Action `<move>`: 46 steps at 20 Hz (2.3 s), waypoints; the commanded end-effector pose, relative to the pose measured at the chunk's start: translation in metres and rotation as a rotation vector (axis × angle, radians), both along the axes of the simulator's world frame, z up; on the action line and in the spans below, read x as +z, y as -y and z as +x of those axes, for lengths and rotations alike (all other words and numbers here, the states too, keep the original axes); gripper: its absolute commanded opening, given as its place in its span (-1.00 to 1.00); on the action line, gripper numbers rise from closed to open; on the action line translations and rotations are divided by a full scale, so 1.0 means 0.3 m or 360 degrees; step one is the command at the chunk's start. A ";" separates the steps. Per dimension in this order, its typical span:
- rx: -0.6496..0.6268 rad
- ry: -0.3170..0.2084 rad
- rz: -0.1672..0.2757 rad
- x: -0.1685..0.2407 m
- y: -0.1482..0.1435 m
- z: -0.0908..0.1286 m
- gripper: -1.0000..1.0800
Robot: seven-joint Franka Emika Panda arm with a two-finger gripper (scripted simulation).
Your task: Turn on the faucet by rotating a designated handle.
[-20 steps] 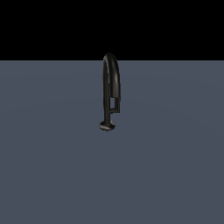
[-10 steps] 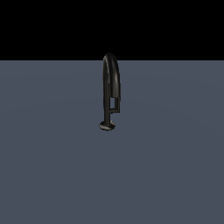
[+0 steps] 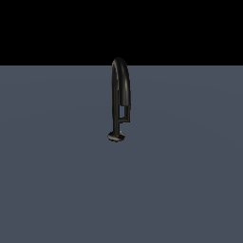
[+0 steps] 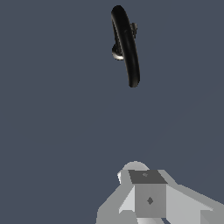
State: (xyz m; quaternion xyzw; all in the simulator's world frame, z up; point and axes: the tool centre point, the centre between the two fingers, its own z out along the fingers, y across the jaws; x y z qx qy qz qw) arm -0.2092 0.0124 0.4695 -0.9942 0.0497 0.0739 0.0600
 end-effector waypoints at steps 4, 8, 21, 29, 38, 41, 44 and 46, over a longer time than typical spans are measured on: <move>-0.0103 -0.0123 0.0093 -0.027 -0.005 0.102 -1.00; -0.0181 -0.0215 0.0164 -0.052 -0.006 0.177 -1.00; -0.0441 -0.0527 0.0405 -0.166 0.009 0.417 -1.00; -0.0608 -0.0729 0.0562 -0.264 0.029 0.555 -1.00; -0.0804 -0.0966 0.0750 -0.402 0.057 0.697 -1.00; -0.0872 -0.1050 0.0816 -0.455 0.066 0.741 -1.00; -0.0943 -0.1135 0.0883 -0.512 0.076 0.782 -1.00; -0.0991 -0.1194 0.0930 -0.553 0.082 0.809 -1.00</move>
